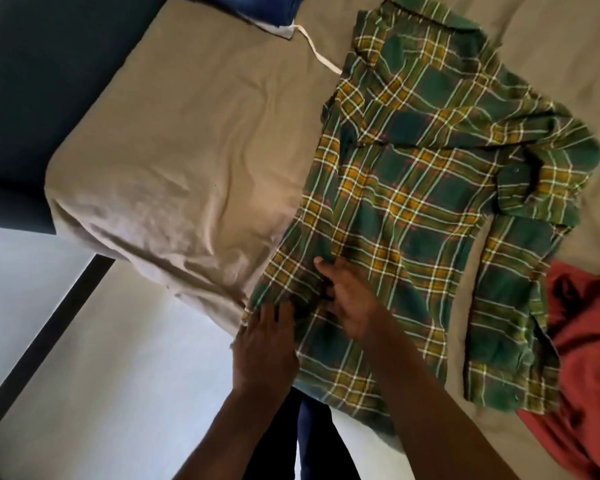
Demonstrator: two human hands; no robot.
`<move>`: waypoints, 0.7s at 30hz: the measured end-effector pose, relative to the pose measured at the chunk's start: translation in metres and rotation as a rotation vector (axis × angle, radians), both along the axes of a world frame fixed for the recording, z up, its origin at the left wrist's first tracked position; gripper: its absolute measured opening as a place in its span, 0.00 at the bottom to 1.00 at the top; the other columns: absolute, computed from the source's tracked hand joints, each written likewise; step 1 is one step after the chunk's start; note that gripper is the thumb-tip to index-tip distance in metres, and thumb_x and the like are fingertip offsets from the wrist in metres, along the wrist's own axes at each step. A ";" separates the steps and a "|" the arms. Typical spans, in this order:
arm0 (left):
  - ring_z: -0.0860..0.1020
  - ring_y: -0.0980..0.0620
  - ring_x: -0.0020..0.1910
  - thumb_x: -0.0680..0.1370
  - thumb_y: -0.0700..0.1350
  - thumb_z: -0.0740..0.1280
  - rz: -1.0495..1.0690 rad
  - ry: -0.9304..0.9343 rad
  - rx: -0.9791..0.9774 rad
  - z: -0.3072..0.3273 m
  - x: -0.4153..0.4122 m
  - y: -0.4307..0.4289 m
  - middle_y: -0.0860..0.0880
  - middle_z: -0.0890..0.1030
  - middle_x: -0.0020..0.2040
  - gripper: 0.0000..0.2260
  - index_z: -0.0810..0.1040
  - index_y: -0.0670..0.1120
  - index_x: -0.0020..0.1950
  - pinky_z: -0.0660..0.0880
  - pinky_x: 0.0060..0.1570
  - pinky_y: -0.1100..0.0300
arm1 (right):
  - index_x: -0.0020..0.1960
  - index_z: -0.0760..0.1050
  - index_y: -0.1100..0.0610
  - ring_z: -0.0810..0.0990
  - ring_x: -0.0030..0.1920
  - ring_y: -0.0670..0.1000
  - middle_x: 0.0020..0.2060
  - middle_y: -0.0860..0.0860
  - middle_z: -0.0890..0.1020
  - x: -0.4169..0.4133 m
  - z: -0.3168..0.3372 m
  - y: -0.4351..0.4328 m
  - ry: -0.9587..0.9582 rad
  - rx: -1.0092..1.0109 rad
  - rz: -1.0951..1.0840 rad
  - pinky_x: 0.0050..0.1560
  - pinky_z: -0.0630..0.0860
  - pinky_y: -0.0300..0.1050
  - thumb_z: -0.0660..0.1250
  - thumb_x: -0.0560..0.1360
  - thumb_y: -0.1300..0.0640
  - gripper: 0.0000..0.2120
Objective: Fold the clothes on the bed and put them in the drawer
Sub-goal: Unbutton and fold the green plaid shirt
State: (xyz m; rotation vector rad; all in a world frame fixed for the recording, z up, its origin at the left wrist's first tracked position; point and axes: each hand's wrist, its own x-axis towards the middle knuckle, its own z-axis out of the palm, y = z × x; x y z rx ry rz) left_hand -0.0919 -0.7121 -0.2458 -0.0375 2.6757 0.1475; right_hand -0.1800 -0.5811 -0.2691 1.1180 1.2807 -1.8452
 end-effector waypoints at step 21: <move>0.81 0.49 0.47 0.79 0.53 0.69 0.198 0.236 0.520 -0.007 -0.151 -0.003 0.53 0.82 0.49 0.05 0.78 0.55 0.53 0.77 0.48 0.54 | 0.47 0.78 0.51 0.83 0.45 0.55 0.40 0.48 0.82 -0.073 0.008 0.059 0.327 0.874 0.396 0.43 0.79 0.46 0.65 0.78 0.45 0.10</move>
